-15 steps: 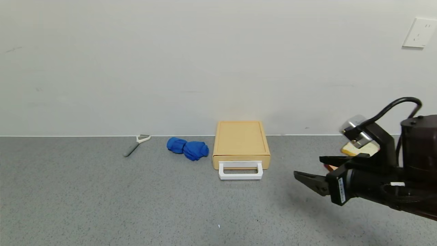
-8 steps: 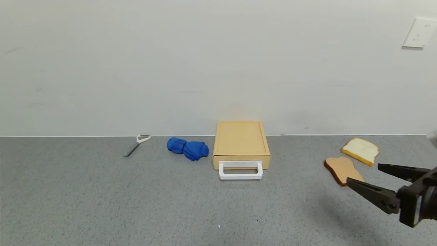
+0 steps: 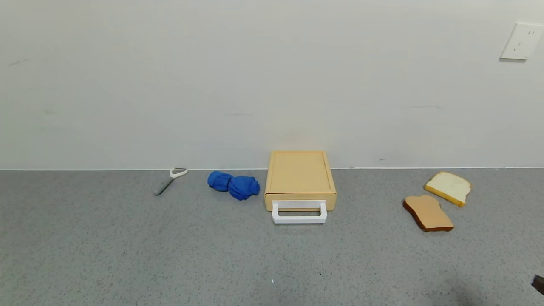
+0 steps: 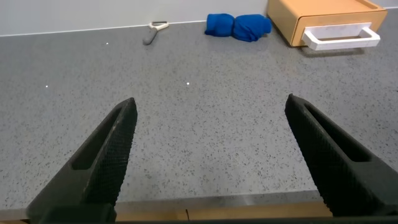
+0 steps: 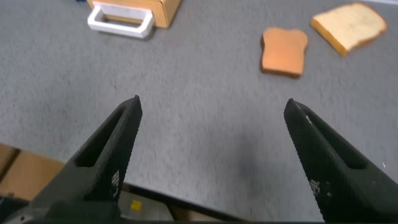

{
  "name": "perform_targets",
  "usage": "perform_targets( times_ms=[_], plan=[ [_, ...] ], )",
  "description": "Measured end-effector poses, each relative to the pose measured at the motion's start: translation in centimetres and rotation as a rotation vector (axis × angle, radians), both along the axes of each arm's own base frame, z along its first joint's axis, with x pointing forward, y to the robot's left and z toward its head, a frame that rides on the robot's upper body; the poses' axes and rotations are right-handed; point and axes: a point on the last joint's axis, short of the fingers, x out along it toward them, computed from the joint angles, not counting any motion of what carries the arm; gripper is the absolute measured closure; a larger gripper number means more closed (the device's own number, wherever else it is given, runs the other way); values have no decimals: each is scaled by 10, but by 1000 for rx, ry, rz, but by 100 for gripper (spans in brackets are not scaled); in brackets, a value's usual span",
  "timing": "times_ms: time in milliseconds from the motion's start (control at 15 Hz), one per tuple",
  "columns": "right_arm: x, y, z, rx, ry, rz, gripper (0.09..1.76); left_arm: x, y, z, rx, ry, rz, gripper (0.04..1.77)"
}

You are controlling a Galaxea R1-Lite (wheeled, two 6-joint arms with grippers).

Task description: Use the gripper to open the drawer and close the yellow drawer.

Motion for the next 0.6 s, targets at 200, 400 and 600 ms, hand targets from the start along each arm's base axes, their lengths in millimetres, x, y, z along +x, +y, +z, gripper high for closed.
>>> perform_targets(
  times_ms=[200,400,600],
  plan=[
    [-32,-10,2,-5,-24,-102,16,0,0,0,0,0,0,9],
    [-54,-13,1,3,-85,-181,15,0,0,0,0,0,0,9],
    [-77,-15,-10,8,-117,-197,15,0,0,0,0,0,0,9]
  ],
)
